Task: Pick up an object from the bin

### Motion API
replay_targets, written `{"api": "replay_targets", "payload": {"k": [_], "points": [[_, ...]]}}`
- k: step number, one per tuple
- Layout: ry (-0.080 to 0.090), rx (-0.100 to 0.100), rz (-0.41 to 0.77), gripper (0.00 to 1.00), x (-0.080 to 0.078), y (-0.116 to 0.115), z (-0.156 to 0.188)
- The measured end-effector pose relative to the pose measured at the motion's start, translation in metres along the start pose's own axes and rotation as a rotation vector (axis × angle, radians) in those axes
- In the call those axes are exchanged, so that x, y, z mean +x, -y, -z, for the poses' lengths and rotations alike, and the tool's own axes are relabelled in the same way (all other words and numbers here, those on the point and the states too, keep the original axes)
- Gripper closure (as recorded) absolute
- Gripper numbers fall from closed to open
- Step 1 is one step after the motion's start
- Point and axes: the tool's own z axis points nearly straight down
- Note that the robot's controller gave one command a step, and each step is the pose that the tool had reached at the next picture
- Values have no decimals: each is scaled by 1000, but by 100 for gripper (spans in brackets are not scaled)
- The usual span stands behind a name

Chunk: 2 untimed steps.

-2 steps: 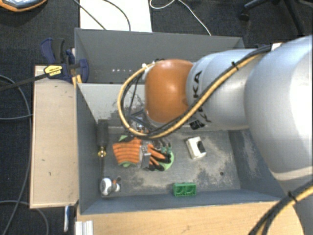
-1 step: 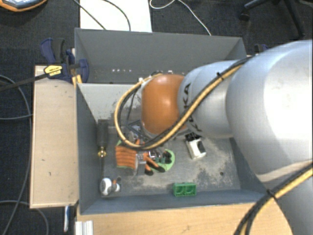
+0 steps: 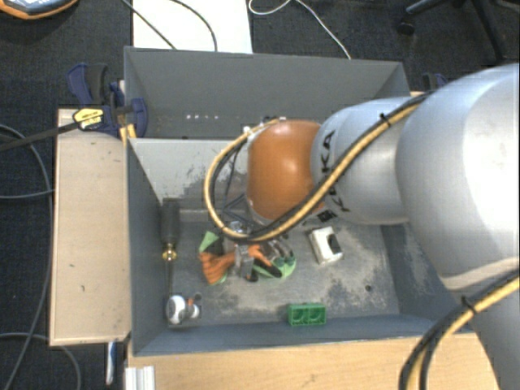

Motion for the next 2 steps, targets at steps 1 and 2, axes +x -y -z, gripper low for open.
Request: {"api": "replay_targets", "payload": {"k": [1, 2], "points": [[0, 0, -1, 100, 0, 0, 0], [-4, 0, -2, 100, 1, 0, 5]]}}
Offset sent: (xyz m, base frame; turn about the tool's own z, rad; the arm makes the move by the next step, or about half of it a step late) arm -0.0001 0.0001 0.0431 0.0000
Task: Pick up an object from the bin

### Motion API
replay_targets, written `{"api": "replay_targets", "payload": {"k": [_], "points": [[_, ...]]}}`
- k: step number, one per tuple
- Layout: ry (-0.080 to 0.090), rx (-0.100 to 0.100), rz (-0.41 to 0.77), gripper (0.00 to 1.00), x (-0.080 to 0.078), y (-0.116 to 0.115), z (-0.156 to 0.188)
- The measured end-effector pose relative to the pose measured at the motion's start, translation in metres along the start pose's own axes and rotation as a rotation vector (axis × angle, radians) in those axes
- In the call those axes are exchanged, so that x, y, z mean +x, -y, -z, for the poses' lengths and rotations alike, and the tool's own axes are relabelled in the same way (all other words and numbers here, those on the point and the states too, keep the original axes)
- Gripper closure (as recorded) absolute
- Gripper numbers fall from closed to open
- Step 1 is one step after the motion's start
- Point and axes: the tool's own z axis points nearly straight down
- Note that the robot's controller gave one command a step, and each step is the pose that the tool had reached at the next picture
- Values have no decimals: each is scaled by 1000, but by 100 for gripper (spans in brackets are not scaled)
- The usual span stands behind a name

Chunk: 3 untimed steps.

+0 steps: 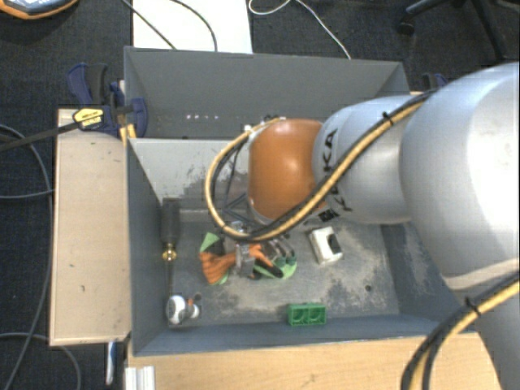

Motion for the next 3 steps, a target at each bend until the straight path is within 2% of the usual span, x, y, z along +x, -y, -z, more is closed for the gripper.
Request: {"api": "replay_targets", "payload": {"k": [3], "points": [[-1, 0, -2, 100, 0, 0, 44]]}}
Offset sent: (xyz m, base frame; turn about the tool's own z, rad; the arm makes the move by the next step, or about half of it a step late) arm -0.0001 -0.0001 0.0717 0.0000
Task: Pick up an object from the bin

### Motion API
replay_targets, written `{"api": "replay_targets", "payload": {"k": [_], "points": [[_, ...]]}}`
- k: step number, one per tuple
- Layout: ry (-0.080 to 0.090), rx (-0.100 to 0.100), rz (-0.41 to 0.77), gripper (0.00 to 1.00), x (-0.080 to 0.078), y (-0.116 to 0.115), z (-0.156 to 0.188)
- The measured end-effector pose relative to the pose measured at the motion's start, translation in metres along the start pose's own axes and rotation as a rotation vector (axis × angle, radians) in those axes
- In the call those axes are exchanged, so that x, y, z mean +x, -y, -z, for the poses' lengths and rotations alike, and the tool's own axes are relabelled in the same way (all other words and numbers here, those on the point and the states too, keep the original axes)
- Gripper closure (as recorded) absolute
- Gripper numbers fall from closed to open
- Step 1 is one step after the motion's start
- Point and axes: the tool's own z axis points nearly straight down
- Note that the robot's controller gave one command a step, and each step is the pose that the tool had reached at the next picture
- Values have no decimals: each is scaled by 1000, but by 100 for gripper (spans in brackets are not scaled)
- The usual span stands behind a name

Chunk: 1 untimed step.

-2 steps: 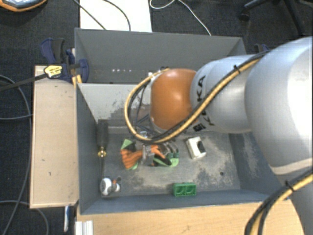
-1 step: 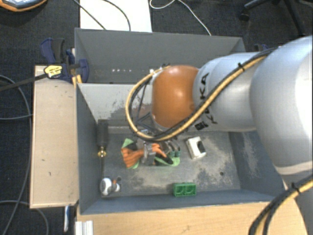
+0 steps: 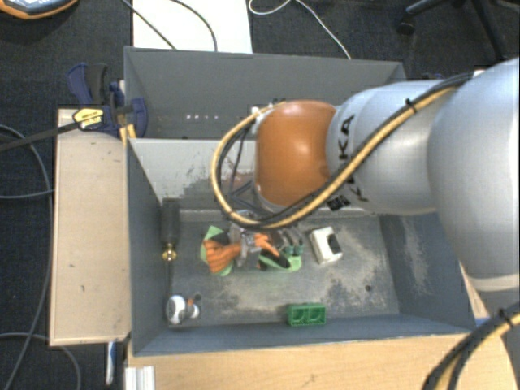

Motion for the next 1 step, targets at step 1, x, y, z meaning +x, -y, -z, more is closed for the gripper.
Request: {"api": "replay_targets", "payload": {"k": [1], "points": [[5, 0, 0, 100, -1, 0, 13]]}}
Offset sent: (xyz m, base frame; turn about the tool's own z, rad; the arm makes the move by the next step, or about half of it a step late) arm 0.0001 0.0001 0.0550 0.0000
